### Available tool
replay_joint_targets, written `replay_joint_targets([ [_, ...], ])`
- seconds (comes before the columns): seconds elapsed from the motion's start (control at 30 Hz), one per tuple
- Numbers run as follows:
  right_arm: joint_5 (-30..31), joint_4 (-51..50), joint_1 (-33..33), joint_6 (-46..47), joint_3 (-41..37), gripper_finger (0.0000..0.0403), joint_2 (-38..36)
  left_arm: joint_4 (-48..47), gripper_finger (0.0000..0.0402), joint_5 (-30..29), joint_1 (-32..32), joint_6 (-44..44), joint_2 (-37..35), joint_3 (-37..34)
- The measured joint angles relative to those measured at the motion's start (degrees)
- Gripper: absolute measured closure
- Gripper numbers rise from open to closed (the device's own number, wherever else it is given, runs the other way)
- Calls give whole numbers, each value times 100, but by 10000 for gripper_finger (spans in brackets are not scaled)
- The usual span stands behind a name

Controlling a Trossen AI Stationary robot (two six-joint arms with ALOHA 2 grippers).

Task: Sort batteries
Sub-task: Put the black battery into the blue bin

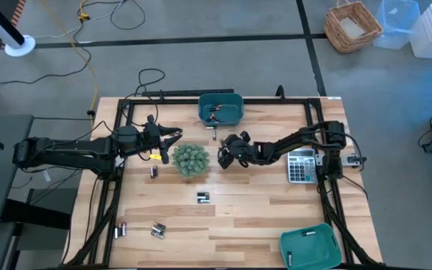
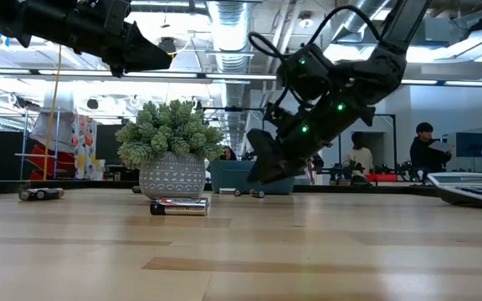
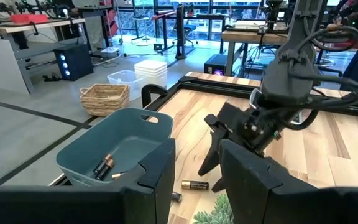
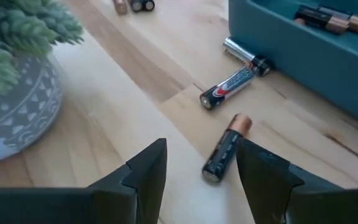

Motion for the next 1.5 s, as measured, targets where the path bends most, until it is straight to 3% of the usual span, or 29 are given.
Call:
replay_joint_targets([
  [0.43,650,-432,-46,67,606,205,702,-13,283,0,0,-1,0,0],
  [0.53,645,-565,-100,226,616,237,702,-42,283,1,0,2,0,0],
  [0.8,638,-727,-138,253,616,369,689,-44,283,0,0,14,1,0],
  [1.5,632,-922,-15,-48,581,370,444,-191,283,2,-2,-68,2,0],
])
